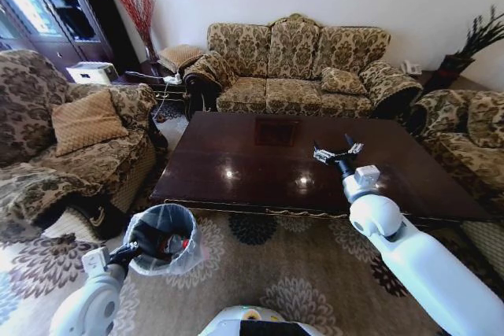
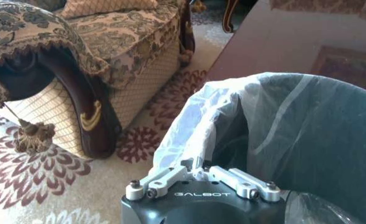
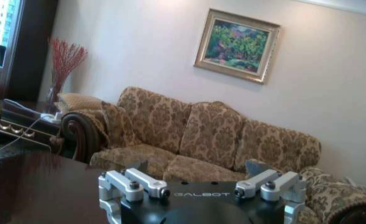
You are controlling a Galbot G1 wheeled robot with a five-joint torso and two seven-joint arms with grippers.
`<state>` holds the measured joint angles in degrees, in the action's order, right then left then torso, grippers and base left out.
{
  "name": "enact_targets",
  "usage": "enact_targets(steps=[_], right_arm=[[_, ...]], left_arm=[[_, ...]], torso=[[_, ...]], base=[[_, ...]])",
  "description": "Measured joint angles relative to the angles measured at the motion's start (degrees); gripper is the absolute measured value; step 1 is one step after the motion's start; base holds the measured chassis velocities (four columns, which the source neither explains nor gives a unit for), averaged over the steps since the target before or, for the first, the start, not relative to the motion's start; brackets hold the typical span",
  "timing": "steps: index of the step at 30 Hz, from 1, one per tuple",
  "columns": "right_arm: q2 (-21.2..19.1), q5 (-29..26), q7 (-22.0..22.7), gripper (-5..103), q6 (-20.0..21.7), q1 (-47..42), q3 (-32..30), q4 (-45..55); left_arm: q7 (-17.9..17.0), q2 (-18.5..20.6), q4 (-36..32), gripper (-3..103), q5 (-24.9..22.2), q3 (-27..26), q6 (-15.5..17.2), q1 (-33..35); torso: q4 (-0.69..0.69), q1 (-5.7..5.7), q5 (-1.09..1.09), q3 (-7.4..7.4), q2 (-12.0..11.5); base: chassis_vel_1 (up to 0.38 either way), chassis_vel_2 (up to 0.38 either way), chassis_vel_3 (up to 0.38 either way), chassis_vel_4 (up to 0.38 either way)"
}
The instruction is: Move to the front of the table and place the trash on the table into the trash bin.
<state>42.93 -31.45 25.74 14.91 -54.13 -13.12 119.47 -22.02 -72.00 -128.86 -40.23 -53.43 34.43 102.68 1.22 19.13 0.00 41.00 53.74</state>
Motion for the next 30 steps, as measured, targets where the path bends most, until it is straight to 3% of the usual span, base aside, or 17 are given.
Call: enact_targets(steps=[30], right_arm=[[0.0,0.0,0.0,100,0.1,0.1,0.1,0.1]], left_arm=[[0.1,0.1,-0.2,1,0.0,0.0,0.0,0.0]], torso=[[0.0,0.0,0.0,0.0,0.0]], base=[[0.0,0.0,0.0,0.0]])
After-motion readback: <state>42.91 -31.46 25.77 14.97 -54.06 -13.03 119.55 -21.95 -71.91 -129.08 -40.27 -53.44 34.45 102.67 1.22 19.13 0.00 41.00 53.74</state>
